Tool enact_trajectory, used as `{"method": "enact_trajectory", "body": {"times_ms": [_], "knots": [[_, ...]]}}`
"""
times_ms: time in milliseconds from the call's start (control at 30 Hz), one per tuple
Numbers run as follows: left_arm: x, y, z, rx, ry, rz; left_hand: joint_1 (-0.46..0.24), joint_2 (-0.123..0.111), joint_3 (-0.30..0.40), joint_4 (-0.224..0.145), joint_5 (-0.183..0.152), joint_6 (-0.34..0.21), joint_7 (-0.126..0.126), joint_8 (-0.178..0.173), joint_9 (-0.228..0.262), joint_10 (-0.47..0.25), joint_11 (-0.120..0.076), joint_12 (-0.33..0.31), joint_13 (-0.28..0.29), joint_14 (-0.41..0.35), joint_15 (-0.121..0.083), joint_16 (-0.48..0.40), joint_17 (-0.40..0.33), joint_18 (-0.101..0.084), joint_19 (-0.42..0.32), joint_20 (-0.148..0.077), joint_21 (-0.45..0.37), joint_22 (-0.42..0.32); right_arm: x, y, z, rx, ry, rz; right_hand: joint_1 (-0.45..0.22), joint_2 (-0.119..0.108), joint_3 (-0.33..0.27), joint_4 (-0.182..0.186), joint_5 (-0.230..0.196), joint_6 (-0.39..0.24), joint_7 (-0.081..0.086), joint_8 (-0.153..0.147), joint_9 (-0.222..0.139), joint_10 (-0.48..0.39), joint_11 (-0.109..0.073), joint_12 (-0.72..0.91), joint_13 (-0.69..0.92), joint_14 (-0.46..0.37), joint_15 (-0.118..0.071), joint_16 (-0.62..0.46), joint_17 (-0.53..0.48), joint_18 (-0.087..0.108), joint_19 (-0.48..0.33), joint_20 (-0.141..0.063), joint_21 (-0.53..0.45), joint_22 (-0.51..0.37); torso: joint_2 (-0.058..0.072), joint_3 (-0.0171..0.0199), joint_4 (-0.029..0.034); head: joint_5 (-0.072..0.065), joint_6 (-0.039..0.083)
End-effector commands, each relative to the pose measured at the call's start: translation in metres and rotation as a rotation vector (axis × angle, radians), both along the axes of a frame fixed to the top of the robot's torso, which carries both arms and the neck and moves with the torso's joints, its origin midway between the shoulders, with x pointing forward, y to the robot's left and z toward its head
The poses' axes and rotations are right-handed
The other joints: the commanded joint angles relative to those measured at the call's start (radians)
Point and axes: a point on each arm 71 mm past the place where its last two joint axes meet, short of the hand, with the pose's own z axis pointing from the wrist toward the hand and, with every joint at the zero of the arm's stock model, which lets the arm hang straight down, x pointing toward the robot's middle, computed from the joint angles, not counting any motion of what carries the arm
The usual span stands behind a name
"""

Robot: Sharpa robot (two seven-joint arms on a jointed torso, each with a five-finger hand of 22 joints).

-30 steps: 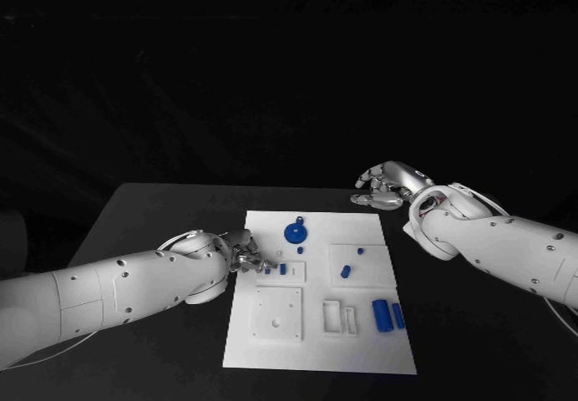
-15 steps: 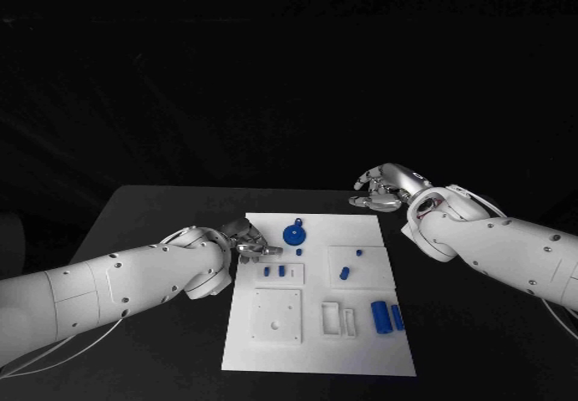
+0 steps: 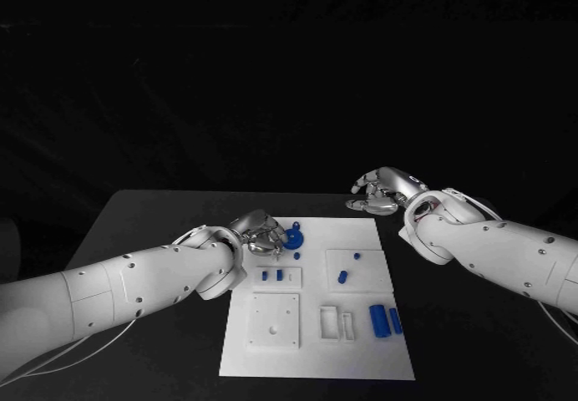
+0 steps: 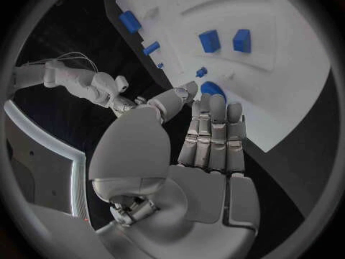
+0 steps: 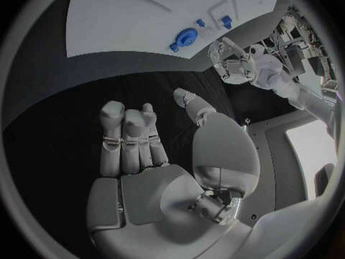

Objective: Assemble the parts on the task board

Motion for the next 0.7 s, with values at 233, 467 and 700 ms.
{"method": "enact_trajectory", "body": {"times_ms": [233,467,700], "knots": [[0.001,-0.033,0.006,0.186,-0.205,-0.195,0.021,0.002,-0.001,-0.001,-0.012,0.007,-0.003,-0.001,-0.034,0.021,0.003,-0.09,-0.015,0.036,0.003,0.025,0.012,0.017,0.033,-0.041,0.009,0.015,0.0,0.004,0.0,-0.006,-0.002,0.018,-0.005,0.004,0.001,0.002,0.005,-0.001,0.006,-0.002,-0.001,-0.002,0.005,0.004,-0.001,0.009,0.0,-0.006,0.002,0.085,0.002,-0.006,-0.005,0.014,0.001,0.0002,-0.0016,-0.002,0.005],[0.003,-0.049,0.003,0.324,-0.241,-0.241,0.015,-0.002,-0.01,0.002,-0.021,0.004,0.0,-0.005,-0.052,0.03,0.005,-0.13,-0.029,0.059,0.003,0.053,0.025,0.03,0.06,-0.041,0.023,0.025,0.0,0.006,0.0,-0.005,-0.002,0.022,-0.005,0.005,0.001,0.002,0.005,-0.001,0.006,-0.002,-0.001,-0.002,0.005,0.004,-0.001,0.009,0.0,-0.006,0.002,0.085,0.002,-0.006,-0.005,0.015,0.0,0.0003,-0.0016,-0.005,0.003],[0.007,-0.059,0.0,0.381,-0.254,-0.249,0.008,-0.011,-0.019,0.012,-0.033,0.008,0.0,-0.006,-0.064,0.018,0.009,-0.166,-0.042,0.088,0.006,0.091,0.042,0.044,0.092,-0.041,0.045,0.036,-0.001,0.008,0.0,-0.004,-0.001,0.027,-0.005,0.005,0.001,0.002,0.005,-0.001,0.006,-0.002,-0.001,-0.002,0.005,0.004,-0.001,0.009,0.0,-0.006,0.002,0.085,0.003,-0.006,-0.005,0.015,0.001,-0.0003,-0.0022,-0.008,0.003]]}}
